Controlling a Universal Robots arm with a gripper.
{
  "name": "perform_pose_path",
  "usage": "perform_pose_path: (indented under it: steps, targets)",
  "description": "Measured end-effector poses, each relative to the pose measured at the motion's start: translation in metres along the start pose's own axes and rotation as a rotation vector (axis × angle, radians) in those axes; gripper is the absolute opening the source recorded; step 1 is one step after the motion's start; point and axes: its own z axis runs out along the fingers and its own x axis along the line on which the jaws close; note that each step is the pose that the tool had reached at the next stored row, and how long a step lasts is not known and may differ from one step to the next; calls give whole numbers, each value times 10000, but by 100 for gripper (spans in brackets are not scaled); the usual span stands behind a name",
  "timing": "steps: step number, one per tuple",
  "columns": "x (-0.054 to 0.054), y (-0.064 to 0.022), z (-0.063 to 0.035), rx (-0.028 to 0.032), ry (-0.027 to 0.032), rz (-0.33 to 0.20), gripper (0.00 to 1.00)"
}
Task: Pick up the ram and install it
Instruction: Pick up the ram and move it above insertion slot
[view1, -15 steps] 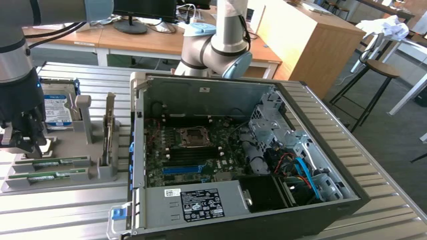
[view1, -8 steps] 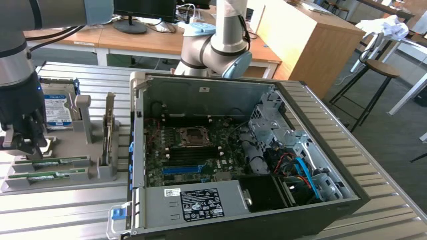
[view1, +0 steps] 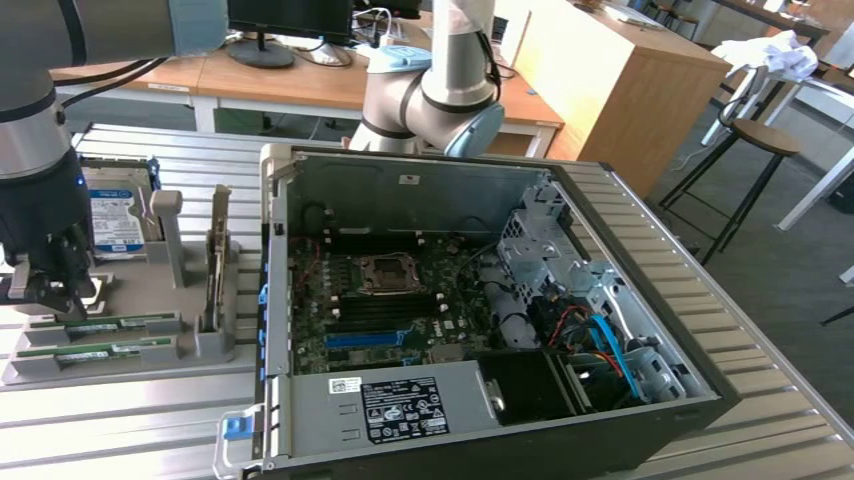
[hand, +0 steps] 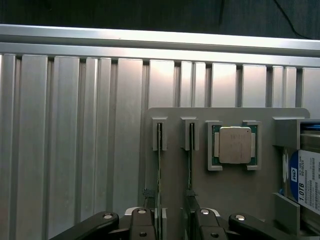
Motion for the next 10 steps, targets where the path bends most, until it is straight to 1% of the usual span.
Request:
perform_pose_path:
  steps: [3, 10]
  targets:
    - [6, -1, 3, 4, -3, -1, 36]
    - [72, 1, 0, 2, -2, 0, 36]
